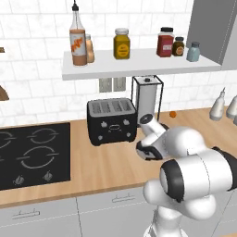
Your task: Put the shaker and condiment bottle from the counter next to their counterparts in the cabinet.
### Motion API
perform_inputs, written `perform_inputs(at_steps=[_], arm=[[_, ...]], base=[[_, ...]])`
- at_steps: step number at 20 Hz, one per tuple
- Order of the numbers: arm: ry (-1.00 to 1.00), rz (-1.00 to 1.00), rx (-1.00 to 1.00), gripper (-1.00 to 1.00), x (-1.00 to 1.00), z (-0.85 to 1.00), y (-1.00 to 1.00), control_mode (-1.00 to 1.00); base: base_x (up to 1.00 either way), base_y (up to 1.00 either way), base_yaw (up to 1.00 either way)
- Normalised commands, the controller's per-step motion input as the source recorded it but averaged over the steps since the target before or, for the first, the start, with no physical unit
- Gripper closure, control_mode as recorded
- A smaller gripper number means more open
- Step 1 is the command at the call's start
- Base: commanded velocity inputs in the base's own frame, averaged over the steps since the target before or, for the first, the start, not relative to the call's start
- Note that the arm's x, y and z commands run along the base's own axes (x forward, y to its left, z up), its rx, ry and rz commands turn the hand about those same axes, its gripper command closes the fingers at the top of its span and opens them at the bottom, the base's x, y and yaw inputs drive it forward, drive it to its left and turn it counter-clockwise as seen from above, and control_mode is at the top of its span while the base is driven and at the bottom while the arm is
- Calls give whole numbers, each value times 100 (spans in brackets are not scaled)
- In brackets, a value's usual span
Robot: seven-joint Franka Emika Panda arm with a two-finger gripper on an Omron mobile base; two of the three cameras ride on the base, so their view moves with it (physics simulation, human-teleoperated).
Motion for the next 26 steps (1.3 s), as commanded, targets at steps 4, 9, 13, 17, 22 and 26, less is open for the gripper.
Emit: perform_inputs(at_steps=[4, 9, 13, 17, 22, 26], arm=[[0, 0, 0, -100, 7, 0, -15, -100], [0, 0, 0, -100, 8, 0, -13, -100], [0, 0, 0, 100, 2, -17, -4, -100], [0, 0, -2, 100, 0, -27, 0, -100], [0, 0, 0, 100, 0, 0, 0, -100], [0, 0, 0, 100, 0, 10, 0, -100]], base=[[0, 0, 0], [0, 0, 0], [0, 0, 0], [0, 0, 0], [0, 0, 0], [0, 0, 0]])
